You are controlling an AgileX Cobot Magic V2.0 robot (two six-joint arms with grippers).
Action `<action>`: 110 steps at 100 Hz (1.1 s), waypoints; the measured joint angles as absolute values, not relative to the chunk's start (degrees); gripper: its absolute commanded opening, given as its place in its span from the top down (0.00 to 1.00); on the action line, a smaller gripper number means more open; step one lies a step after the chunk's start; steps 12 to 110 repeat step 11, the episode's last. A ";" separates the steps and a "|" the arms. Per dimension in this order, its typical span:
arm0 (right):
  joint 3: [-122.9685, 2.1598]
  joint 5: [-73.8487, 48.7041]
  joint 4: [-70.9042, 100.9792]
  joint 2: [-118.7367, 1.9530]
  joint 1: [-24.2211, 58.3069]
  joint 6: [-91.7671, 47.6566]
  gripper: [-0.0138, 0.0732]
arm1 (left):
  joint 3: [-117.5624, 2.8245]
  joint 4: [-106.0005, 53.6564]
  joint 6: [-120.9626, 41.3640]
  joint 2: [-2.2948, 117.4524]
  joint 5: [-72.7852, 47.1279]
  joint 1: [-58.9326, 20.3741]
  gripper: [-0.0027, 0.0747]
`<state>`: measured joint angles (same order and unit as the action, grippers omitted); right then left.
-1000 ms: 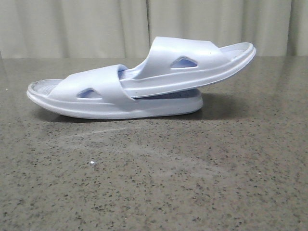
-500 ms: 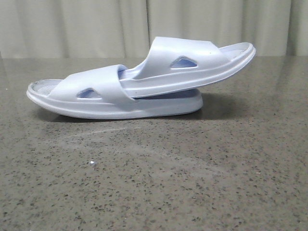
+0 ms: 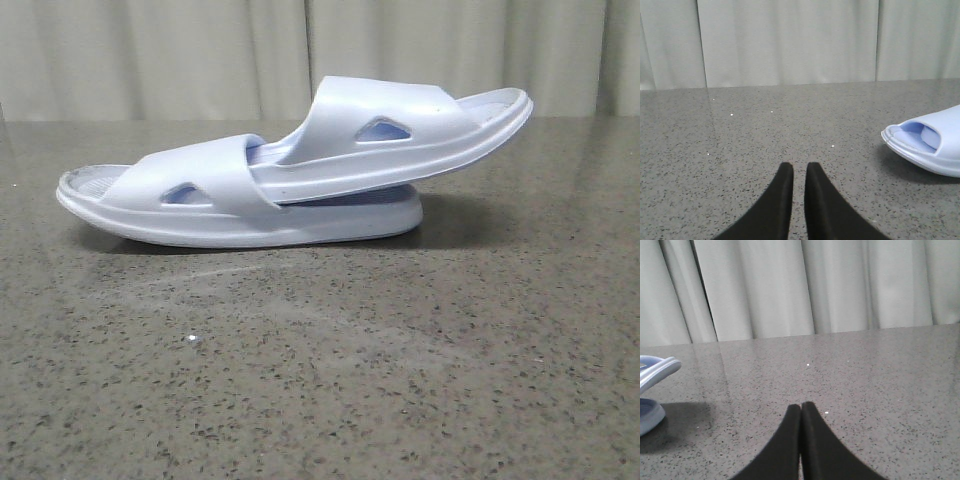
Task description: Insert blue slippers together front up
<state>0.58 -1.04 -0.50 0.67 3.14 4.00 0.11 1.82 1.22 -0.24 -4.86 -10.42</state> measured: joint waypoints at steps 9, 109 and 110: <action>0.58 -1.04 -0.50 0.67 3.14 4.00 0.96 | 0.11 1.82 1.22 -0.24 -4.86 -10.42 0.94; 0.58 -1.04 -0.50 0.67 3.14 4.00 0.96 | 0.11 1.82 1.22 -0.24 -4.86 -10.42 0.95; 0.58 -1.04 -0.50 0.67 3.14 4.00 0.96 | 0.11 1.82 1.22 -0.24 -4.86 -10.42 0.95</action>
